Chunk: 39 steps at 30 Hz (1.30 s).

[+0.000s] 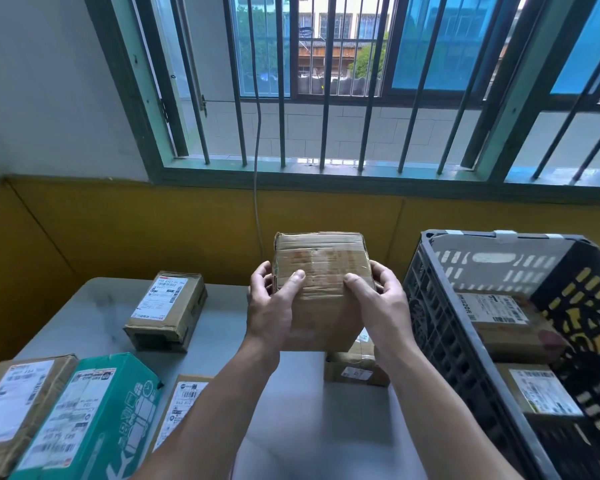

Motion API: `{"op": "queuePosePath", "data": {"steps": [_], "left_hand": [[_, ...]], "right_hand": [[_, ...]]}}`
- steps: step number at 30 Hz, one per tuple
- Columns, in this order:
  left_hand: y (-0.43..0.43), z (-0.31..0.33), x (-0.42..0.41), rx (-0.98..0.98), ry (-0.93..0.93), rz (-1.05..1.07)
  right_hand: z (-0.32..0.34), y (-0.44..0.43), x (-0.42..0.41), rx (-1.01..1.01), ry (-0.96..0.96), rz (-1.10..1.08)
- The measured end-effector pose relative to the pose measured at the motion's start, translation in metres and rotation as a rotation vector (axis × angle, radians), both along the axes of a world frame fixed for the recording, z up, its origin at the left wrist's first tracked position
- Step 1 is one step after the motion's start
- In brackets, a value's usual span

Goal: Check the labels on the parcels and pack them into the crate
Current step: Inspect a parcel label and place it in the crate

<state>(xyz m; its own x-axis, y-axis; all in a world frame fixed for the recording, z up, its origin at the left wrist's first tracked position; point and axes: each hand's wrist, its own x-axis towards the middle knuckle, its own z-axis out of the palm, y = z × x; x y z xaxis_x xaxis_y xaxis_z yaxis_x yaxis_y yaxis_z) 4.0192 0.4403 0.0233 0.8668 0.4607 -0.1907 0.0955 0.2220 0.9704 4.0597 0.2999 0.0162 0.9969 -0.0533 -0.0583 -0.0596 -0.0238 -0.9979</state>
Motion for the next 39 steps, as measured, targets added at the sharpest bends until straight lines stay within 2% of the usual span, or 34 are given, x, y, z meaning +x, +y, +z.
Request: {"op": "queuePosePath", "data": {"steps": [18, 33, 39], "left_hand": [[-0.0026, -0.0063, 0.0025, 0.020, -0.057, 0.026], [-0.0020, -0.0050, 0.0030, 0.045, -0.011, 0.060], [-0.0028, -0.0033, 0.0032, -0.008, 0.006, 0.075]], "right_hand": [[-0.0024, -0.0008, -0.0011, 0.002, -0.015, -0.009], [-0.0045, -0.0018, -0.0022, 0.045, -0.042, 0.035], [-0.0079, -0.0052, 0.0009, 0.082, -0.072, 0.036]]}}
